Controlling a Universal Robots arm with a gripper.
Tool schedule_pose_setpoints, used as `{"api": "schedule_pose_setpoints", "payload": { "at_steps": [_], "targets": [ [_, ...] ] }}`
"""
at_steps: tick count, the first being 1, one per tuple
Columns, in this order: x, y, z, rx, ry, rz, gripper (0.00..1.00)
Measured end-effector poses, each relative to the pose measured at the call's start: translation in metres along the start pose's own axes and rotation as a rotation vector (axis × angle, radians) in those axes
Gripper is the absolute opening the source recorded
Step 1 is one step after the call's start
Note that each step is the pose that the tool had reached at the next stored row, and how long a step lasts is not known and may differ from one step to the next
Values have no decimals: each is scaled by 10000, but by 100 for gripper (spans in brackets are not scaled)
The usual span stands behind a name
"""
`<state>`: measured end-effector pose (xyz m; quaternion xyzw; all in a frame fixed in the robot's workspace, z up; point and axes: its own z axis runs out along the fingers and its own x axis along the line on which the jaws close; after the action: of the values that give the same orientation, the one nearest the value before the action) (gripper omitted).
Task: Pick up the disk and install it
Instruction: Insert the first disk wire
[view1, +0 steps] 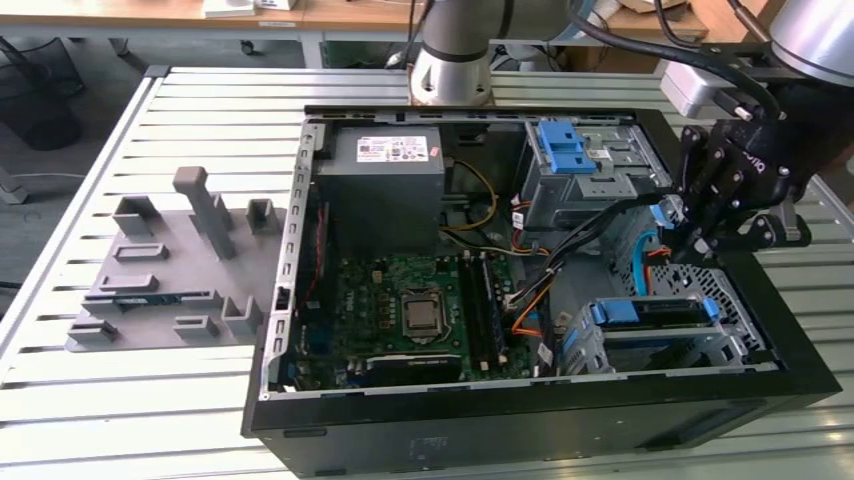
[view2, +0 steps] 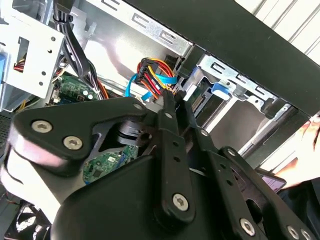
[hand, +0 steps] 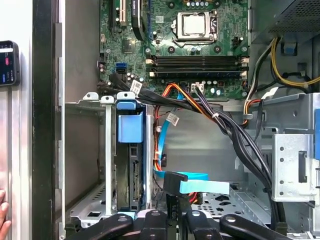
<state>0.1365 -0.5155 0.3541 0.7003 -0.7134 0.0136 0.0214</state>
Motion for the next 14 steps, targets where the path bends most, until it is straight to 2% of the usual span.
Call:
{"api": "schedule_pose_setpoints", "payload": {
  "at_steps": [1, 2, 3, 6, 7, 9, 14],
  "targets": [
    [0, 0, 0, 0, 2, 0, 24],
    [0, 0, 0, 0, -15, 0, 17],
    [-1, 0, 1, -3, -102, -1, 17],
    [-1, -1, 5, -14, -596, -6, 16],
    [2, -1, 8, -14, -627, -5, 16],
    [16, -1, 13, -14, -626, -3, 16],
    [102, -1, 38, -13, -627, 4, 16]
  ]
}}
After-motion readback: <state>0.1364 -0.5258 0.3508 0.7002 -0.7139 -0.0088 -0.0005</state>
